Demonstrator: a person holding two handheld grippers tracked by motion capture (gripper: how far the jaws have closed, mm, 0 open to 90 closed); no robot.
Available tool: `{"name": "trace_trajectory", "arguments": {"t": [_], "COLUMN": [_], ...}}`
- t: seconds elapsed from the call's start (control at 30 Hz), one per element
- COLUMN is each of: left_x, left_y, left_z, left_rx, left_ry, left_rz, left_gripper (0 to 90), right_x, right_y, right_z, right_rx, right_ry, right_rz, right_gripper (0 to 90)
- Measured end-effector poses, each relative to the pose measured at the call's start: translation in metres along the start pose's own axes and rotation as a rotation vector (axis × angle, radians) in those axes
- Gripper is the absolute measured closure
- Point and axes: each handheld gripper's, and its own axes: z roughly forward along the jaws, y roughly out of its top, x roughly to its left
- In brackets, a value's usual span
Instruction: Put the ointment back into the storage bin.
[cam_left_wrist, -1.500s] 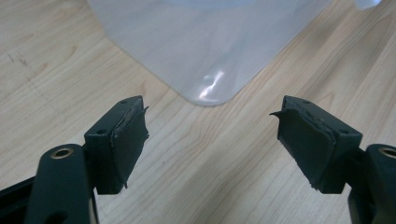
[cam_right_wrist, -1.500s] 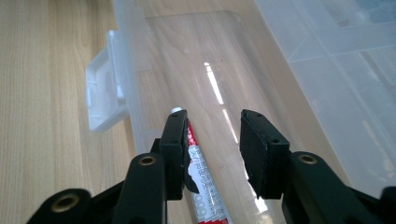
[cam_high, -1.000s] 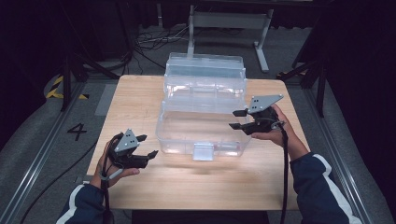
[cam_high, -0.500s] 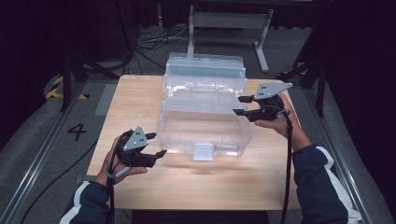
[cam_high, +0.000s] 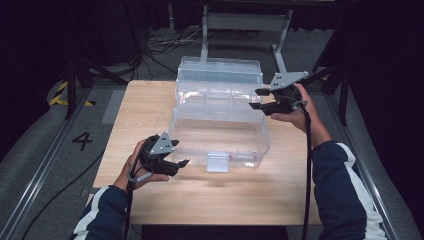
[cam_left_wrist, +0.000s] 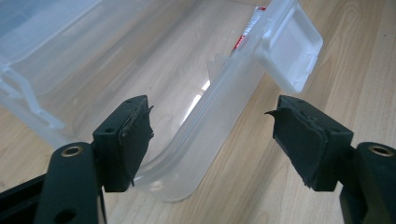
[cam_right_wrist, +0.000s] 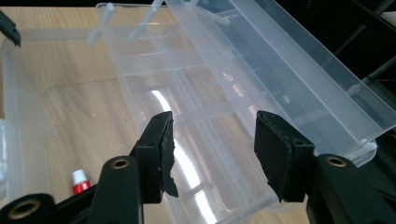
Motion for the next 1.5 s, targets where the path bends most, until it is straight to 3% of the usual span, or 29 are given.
{"name": "trace_trajectory", "arguments": {"t": [0.13, 0.47, 0.57, 0.93, 0.97, 1.07, 1.13, 1.23, 1.33, 1.5], "left_x": [0.002, 0.006, 0.008, 0.012, 0.012, 0.011, 0.010, 0.009, 0.009, 0.010], "left_y": [0.002, 0.008, 0.010, 0.017, 0.019, 0.021, 0.024, 0.027, 0.028, 0.028], "left_z": [0.007, 0.021, 0.025, 0.039, 0.040, 0.043, 0.045, 0.046, 0.046, 0.046], "left_rx": [0.024, 0.076, 0.091, 0.185, 0.200, 0.231, 0.242, 0.257, 0.265, 0.269], "left_ry": [-0.026, -0.060, -0.074, -0.098, -0.110, -0.131, -0.130, -0.112, -0.099, -0.103], "left_rz": [0.020, 0.041, 0.044, 0.095, 0.118, 0.143, 0.163, 0.180, 0.182, 0.171], "left_gripper": [34.4, 35.7, 36.2, 53.1, 55.4, 57.2, 59.6, 64.9, 70.2, 70.4], "right_x": [-0.008, -0.021, -0.023, -0.036, -0.036, -0.038, -0.040, -0.037, -0.033, -0.032], "right_y": [0.007, 0.014, 0.015, 0.012, 0.012, 0.013, 0.014, 0.017, 0.021, 0.024], "right_z": [0.008, 0.034, 0.040, 0.063, 0.067, 0.070, 0.071, 0.072, 0.074, 0.074], "right_rx": [0.020, 0.084, 0.096, 0.165, 0.186, 0.178, 0.174, 0.168, 0.184, 0.197], "right_ry": [-0.010, -0.020, -0.001, -0.019, -0.015, -0.007, 0.009, 0.030, 0.024, 0.033], "right_rz": [-0.002, 0.000, 0.012, 0.033, 0.023, 0.026, 0.034, 0.027, -0.005, -0.040], "right_gripper": [48.3, 48.7, 48.5, 53.5, 55.5, 56.5, 58.0, 67.2, 69.7, 73.2]}}
